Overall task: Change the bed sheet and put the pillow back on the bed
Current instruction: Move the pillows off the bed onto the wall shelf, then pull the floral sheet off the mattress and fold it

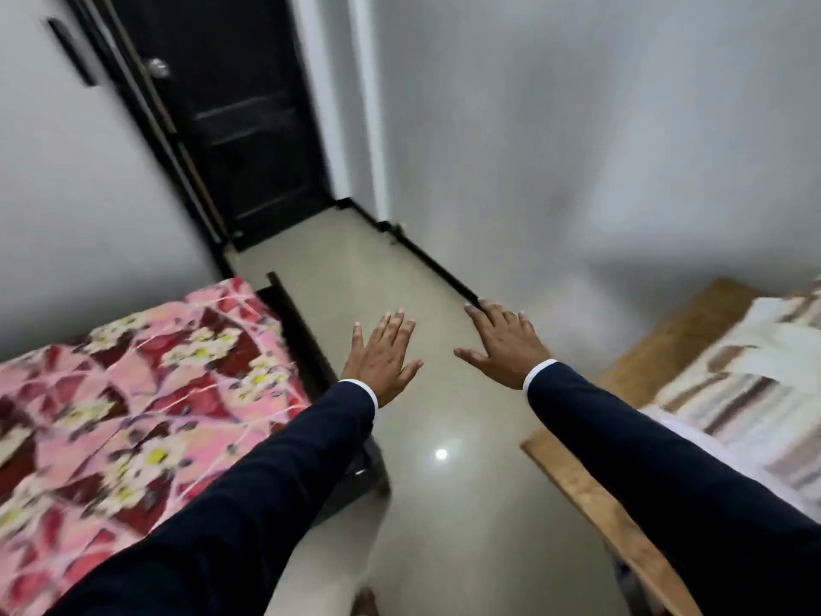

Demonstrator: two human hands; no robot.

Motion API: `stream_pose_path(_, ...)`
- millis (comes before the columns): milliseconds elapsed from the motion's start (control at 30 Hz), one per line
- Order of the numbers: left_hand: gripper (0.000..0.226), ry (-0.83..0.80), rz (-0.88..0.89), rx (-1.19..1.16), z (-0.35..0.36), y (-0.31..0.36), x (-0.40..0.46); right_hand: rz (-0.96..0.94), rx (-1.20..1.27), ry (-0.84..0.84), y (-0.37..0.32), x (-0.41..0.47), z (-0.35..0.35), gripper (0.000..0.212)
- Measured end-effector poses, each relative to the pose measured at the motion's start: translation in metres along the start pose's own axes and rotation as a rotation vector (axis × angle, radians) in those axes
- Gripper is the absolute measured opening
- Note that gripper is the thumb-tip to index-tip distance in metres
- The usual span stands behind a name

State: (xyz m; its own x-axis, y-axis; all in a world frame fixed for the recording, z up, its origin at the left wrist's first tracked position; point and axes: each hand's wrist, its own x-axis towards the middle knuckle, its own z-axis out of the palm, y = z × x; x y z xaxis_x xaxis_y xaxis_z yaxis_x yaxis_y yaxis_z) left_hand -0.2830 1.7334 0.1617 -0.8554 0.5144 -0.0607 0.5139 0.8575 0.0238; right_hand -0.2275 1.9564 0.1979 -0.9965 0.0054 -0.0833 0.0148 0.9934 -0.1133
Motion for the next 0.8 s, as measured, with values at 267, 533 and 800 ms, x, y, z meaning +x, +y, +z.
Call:
stream_pose_path(267, 0.072, -0.066, -0.546, 0.010, 0.013, -0.248, -0.223, -0.625, -0.134, -0.043, -0.328, 0.062, 0.029, 0.084)
stream_pose_path(533, 0.071, -0.061, -1.048, -0.015, 0.026, -0.440, -0.505, -1.104, -0.168, -0.126, -0.677, 0.023, 0.100, 0.080)
stream_pose_path(800, 0.071, -0.038, -1.443, -0.078, 0.040, -0.512, -0.702, -1.485, -0.211, -0.163, -0.916, -0.050, 0.142, 0.079)
